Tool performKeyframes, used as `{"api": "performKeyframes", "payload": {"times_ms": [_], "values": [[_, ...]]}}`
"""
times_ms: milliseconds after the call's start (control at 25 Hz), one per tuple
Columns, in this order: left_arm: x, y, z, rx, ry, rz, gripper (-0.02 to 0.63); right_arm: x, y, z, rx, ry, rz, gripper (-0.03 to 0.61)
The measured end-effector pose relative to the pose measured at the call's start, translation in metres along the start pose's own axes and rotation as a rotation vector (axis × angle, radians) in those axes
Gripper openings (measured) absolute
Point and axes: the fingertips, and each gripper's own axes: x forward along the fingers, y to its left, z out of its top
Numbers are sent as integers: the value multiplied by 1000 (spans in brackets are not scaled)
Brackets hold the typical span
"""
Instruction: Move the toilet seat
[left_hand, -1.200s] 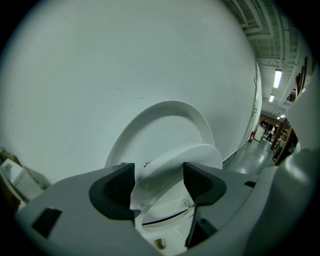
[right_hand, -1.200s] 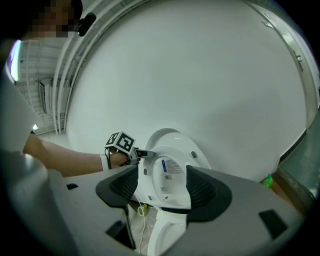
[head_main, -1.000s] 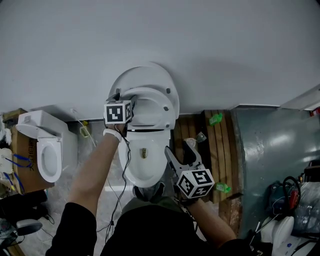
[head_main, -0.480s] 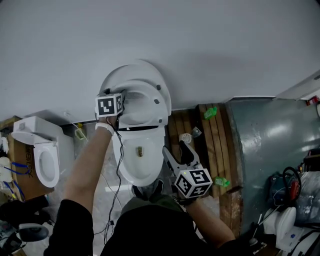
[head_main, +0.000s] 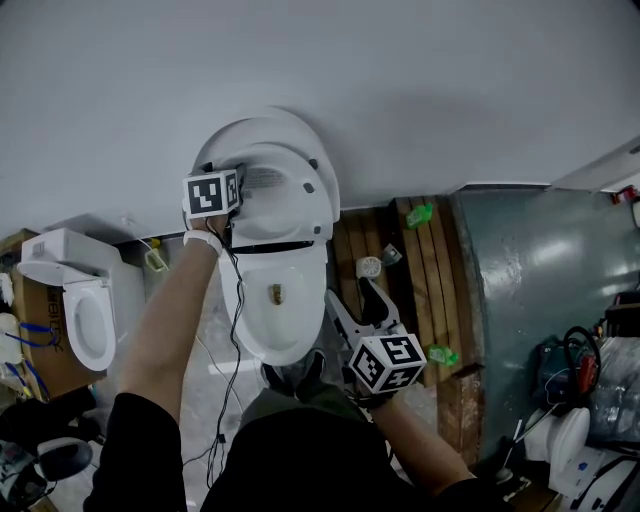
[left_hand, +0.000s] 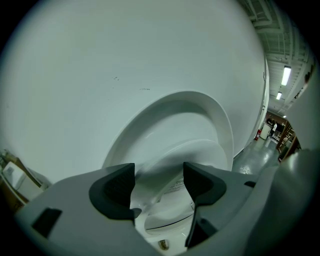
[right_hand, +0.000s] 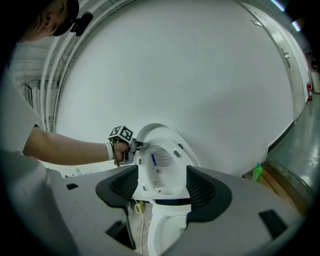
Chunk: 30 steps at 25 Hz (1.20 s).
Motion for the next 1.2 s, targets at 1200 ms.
{"api": "performKeyframes", "payload": {"times_ms": [1200], "values": [[-1, -6, -10, 125, -41, -5, 313, -17, -17, -22, 43, 21, -7, 327]]}}
